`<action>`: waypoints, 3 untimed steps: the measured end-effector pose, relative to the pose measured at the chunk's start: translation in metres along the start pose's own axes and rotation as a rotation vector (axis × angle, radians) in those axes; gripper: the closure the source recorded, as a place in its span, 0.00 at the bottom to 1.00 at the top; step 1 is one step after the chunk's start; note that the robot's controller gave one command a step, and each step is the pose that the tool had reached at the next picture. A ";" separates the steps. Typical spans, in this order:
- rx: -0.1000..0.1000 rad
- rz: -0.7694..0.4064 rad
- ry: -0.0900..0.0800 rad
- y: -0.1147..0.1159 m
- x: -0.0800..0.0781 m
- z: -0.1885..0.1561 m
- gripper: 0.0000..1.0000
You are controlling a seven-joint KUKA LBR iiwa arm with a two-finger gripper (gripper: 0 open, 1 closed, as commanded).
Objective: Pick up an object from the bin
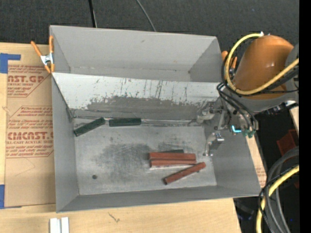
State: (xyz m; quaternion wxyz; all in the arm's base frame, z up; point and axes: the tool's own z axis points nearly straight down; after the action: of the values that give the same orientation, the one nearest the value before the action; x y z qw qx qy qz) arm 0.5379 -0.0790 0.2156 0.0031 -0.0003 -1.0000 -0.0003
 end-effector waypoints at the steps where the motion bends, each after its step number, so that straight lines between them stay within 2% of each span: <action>1: 0.001 -0.001 -0.008 0.000 -0.002 -0.004 0.00; 2: 0.002 -0.057 -0.015 0.003 0.001 0.028 0.00; 3: 0.003 -0.081 -0.018 0.013 0.007 0.139 1.00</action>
Offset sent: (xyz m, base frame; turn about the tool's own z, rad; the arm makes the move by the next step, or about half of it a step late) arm -0.0168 0.0110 -0.1324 -0.2162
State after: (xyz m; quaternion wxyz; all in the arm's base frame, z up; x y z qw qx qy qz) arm 0.5296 -0.0660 0.0769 -0.0060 0.0400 -0.9992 0.0009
